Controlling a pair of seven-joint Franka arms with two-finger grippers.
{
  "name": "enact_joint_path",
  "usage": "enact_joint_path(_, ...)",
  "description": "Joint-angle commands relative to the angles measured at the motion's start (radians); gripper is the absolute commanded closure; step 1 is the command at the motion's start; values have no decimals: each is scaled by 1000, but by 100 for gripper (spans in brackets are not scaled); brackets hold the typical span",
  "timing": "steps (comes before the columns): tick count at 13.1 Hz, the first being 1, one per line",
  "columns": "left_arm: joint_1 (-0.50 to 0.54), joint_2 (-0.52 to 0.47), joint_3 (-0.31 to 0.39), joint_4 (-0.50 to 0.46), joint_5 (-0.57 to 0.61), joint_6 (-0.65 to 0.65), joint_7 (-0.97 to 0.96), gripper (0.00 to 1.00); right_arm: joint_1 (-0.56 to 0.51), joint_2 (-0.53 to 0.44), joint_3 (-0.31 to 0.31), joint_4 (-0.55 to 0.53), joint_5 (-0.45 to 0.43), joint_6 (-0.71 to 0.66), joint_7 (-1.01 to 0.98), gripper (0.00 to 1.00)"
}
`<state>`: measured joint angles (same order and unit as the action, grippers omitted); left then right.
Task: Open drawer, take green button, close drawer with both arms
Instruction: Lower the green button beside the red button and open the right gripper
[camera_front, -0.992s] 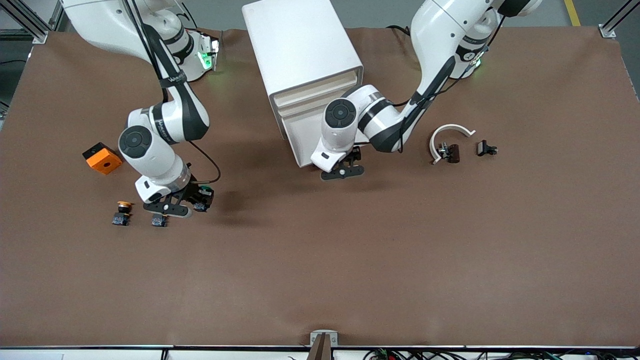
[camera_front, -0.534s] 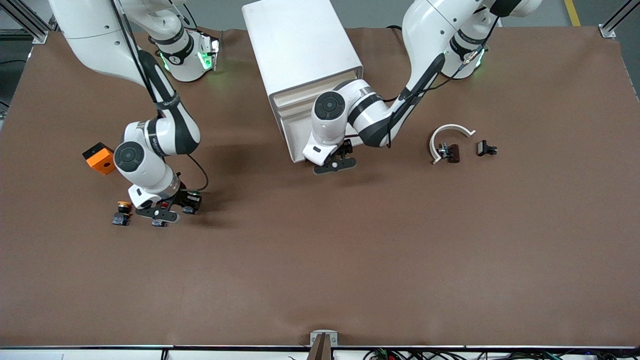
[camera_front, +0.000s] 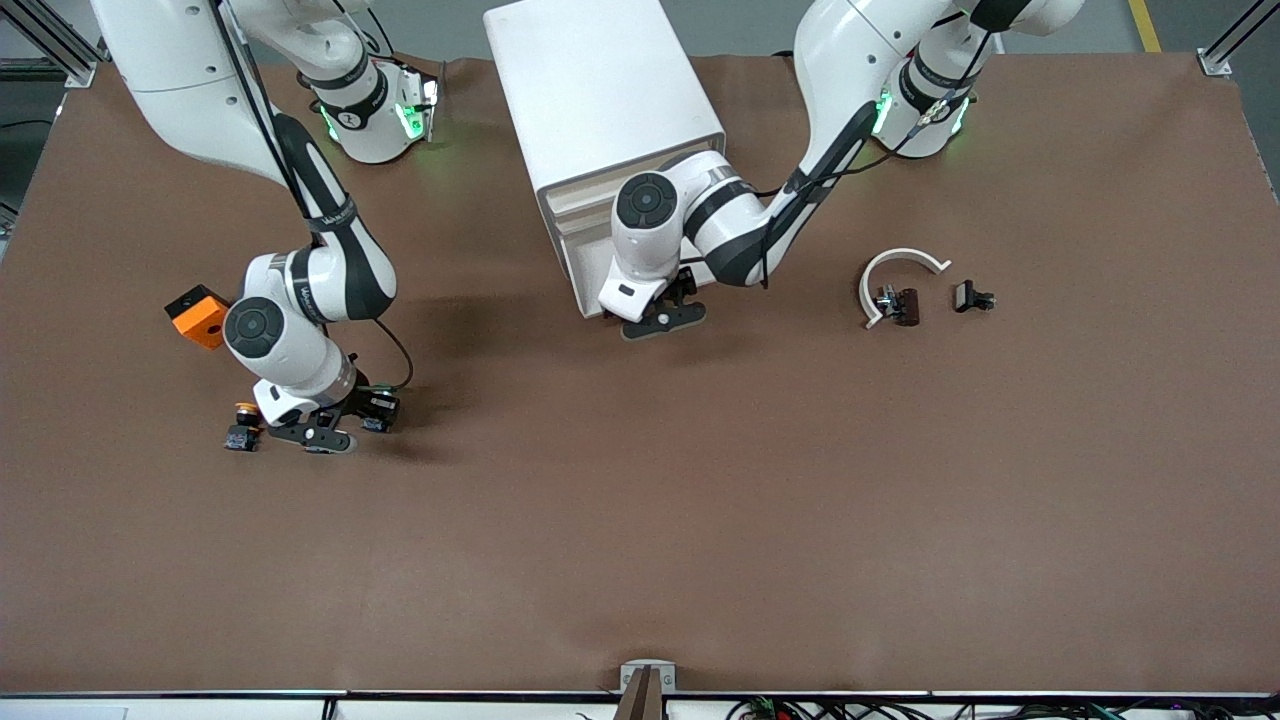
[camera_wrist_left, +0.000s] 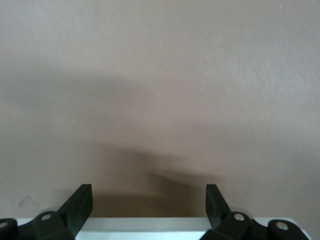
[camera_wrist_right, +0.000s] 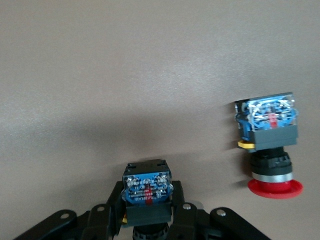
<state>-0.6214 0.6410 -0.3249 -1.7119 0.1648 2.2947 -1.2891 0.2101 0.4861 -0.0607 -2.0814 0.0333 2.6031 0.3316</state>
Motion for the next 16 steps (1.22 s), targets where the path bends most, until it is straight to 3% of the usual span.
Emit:
enact_joint_path(1,-49,12,-5,28,-40,-6,-39,0,14,22,4,30,-12,-15,26,100)
enact_joint_path(8,-84,14,-3,34,-146,-6,-45,0,74,29,-5,32,-21,-15,106,100)
enact_joint_path(16,-93,39,-5,34,-231,-15,-41,0,72,31,-19,66,-23,-15,142,100)
